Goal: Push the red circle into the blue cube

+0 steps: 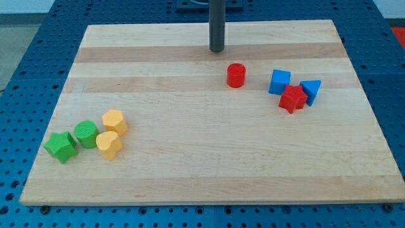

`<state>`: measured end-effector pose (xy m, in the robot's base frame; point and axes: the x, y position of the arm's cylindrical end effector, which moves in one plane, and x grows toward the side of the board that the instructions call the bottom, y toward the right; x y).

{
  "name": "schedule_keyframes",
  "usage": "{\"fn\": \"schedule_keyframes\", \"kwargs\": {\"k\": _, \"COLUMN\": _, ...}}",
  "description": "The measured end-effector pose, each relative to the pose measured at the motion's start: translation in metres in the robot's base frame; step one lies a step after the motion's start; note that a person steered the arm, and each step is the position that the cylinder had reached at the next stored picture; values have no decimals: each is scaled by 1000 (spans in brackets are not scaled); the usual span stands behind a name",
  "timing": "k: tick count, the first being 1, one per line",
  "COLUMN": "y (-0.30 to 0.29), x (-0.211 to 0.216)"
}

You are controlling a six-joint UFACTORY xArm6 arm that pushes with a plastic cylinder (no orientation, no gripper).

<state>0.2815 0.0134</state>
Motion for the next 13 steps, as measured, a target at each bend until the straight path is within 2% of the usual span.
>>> {"fn": "schedule_keyframes", "kwargs": {"k": 1, "y": -1, "x": 0}}
{"fn": "schedule_keyframes", "kwargs": {"k": 2, "y": -36, "x": 7}}
{"fn": "schedule_keyframes", "kwargs": {"k": 3, "y": -45, "x": 24}}
{"fn": "schedule_keyframes", "kwargs": {"k": 4, "y": -50, "x": 71}}
{"fn": "schedule_keyframes", "kwargs": {"k": 5, "y": 25, "x": 90}}
{"fn": "schedule_keyframes", "kwargs": {"k": 6, "y": 87, "x": 86}}
{"fn": "schedule_keyframes", "kwargs": {"k": 7, "y": 125, "x": 94}}
{"fn": "schedule_keyframes", "kwargs": {"k": 8, "y": 138, "x": 96}}
{"fn": "schedule_keyframes", "kwargs": {"k": 9, "y": 121, "x": 88}}
{"fn": "schedule_keyframes", "kwargs": {"k": 10, "y": 44, "x": 49}}
{"fn": "schedule_keyframes", "kwargs": {"k": 12, "y": 76, "x": -46}}
{"fn": "schedule_keyframes", "kwargs": {"k": 13, "y": 121, "x": -52}}
